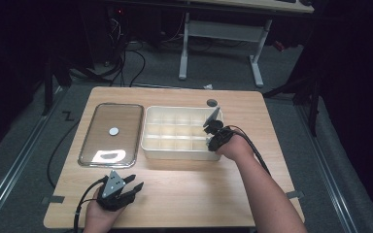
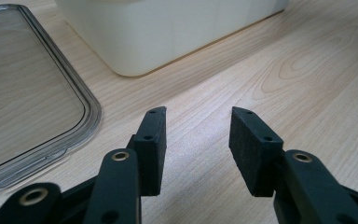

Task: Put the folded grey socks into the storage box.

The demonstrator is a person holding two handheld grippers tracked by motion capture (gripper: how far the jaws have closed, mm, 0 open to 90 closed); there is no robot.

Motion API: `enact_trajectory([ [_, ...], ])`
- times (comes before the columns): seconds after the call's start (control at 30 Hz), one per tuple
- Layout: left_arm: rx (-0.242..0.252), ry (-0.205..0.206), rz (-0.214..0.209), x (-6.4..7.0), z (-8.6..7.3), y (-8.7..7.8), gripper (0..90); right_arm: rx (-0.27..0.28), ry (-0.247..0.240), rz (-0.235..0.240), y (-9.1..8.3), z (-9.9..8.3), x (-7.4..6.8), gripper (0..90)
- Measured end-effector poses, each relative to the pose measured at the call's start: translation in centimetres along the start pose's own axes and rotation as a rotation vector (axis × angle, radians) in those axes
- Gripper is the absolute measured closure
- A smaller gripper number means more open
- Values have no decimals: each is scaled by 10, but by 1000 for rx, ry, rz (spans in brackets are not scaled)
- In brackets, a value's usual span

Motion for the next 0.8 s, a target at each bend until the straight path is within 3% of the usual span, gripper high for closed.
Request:
enact_trajectory([
  [0.1, 2, -2, -1, 0, 0, 0, 571, -5, 16, 18, -2, 0, 2, 605],
  [0.13, 2, -2, -1, 0, 0, 0, 571, -19, 45, 26, -4, -1, 1, 604],
  [0.23, 0, -2, -2, 0, 0, 0, 570, 9, 24, 27, -7, -2, 5, 604],
  [0.3, -4, 0, -4, 0, 0, 0, 570, 4, 59, 29, -12, -3, 5, 604],
  [0.33, -3, 1, -4, 0, 0, 0, 570, 29, 42, 29, -14, -3, 8, 601],
  [0.43, -7, 2, -5, 1, 0, 1, 569, 34, 71, 36, -22, -5, 8, 602],
  [0.47, -5, 2, -4, 1, 0, 1, 569, 53, 46, 33, -23, -5, 9, 602],
  [0.8, -15, 13, -7, 3, 0, 2, 568, 75, 49, 28, -42, -8, 14, 658],
])
Point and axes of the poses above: each handheld gripper's, and its own axes: y roughly forward along the jaws, z roughly out of its top, x roughly to its right, the point moved 3 cm from there along y, roughly forward along the jaws, and after that the axes turned 15 degrees about -z, right-handed, at the moved point
